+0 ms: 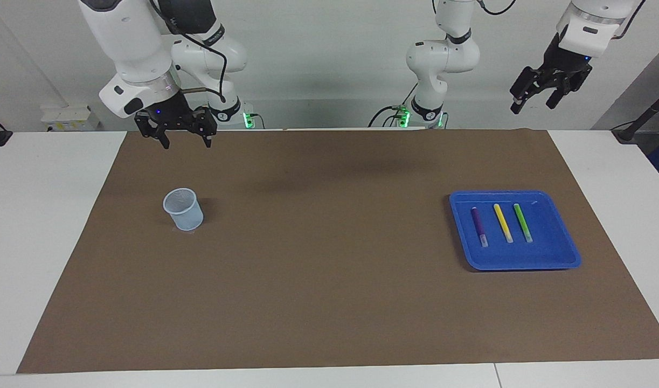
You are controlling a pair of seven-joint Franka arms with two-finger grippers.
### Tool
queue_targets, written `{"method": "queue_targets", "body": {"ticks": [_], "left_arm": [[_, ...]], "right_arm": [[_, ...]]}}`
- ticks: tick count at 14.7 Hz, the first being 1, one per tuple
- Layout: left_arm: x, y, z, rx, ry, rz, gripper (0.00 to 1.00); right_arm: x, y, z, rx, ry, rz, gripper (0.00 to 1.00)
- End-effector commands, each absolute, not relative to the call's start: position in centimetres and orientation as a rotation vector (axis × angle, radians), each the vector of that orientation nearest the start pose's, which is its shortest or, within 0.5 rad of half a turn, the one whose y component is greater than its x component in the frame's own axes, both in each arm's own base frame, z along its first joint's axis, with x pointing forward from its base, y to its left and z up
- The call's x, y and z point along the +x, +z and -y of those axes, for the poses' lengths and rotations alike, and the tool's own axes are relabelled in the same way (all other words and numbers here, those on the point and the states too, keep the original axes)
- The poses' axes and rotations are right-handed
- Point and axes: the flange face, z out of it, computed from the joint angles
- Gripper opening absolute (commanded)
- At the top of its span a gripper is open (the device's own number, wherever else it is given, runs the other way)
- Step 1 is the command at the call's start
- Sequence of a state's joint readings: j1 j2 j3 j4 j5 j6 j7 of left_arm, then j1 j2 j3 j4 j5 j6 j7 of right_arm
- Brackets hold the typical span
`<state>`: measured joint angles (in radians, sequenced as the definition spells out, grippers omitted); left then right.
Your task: Right arm passes pens to left for tray arrangement
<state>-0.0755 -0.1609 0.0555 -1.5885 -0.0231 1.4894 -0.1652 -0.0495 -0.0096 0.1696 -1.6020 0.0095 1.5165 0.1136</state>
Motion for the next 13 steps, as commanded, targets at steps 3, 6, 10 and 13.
{"method": "queue_targets", "body": {"ticks": [3, 6, 10, 13], "left_arm": [[49.2, 66.7, 1.6, -3.181, -0.072, 0.228, 1.0], [49.9, 64.8, 2.1, -3.175, -0.022, 0.215, 1.0], [50.4, 64.1, 2.3, -3.169, 0.003, 0.198, 1.0], [50.7, 63.4, 3.1, -3.162, 0.033, 0.167, 1.0]], "right_arm": [[54.0, 61.7, -5.9, -3.166, 0.096, 0.021, 1.0], [54.0, 61.7, -5.6, -3.164, 0.097, 0.016, 1.0], [54.0, 61.7, -5.7, -3.166, 0.096, 0.019, 1.0], [54.0, 61.7, -5.6, -3.166, 0.096, 0.016, 1.0]]}}
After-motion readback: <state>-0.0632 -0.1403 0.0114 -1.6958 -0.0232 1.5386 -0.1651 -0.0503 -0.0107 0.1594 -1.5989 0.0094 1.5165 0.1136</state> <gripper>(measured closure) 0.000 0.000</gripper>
